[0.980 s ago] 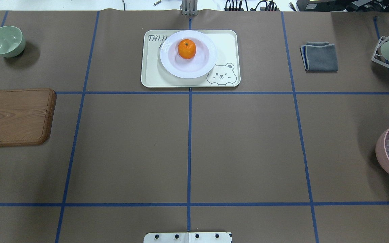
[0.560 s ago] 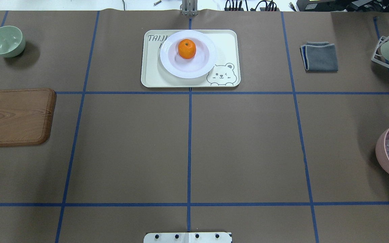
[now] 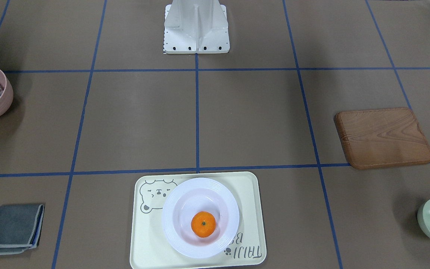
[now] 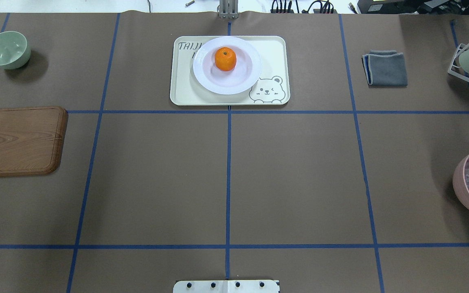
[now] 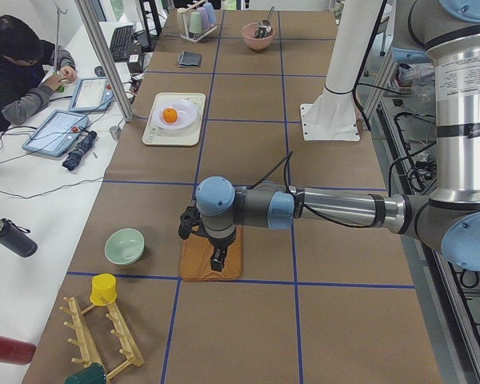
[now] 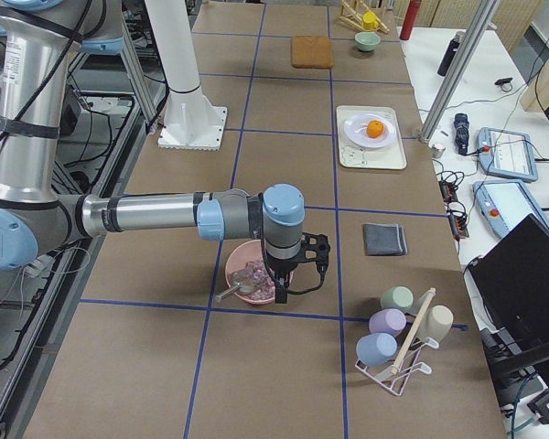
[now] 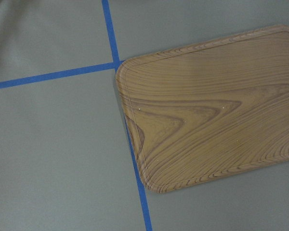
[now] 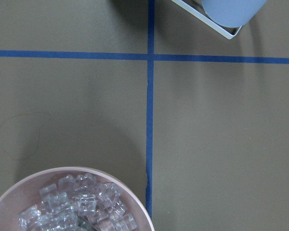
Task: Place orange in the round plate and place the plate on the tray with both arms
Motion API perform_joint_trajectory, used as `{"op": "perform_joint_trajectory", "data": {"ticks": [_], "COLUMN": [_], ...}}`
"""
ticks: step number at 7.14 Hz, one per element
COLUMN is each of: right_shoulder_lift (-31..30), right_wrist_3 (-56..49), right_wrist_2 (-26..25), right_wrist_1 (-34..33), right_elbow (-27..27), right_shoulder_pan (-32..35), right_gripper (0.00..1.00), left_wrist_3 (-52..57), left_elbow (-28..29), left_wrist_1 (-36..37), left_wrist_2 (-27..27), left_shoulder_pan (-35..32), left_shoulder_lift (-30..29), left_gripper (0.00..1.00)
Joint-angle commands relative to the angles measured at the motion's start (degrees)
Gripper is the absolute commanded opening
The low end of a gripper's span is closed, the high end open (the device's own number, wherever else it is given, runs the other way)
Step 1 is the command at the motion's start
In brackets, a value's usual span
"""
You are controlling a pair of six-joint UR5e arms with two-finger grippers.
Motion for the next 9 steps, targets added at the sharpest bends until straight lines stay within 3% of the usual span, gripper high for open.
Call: {"op": "perform_joint_trajectory", "data": {"ticks": [1, 9], "right_shoulder_lift": [0.0, -0.1], "right_wrist_3": [0.0, 0.0], "right_wrist_2": [0.1, 0.1], "right_wrist_1": [0.4, 1.1], "right_elbow": [0.0, 0.1], "right_shoulder_pan": [0.0, 0.0], "right_gripper": [1.0, 1.0], "left_wrist_3": [1.2, 1.2], "left_elbow": [-0.3, -0.2], "left_wrist_1": [1.3, 1.3], "left_wrist_2": [0.3, 0.3], "left_shoulder_pan": [-0.6, -0.6], "left_shoulder_lift": [0.4, 0.2], "left_gripper": [0.99, 0.99]}}
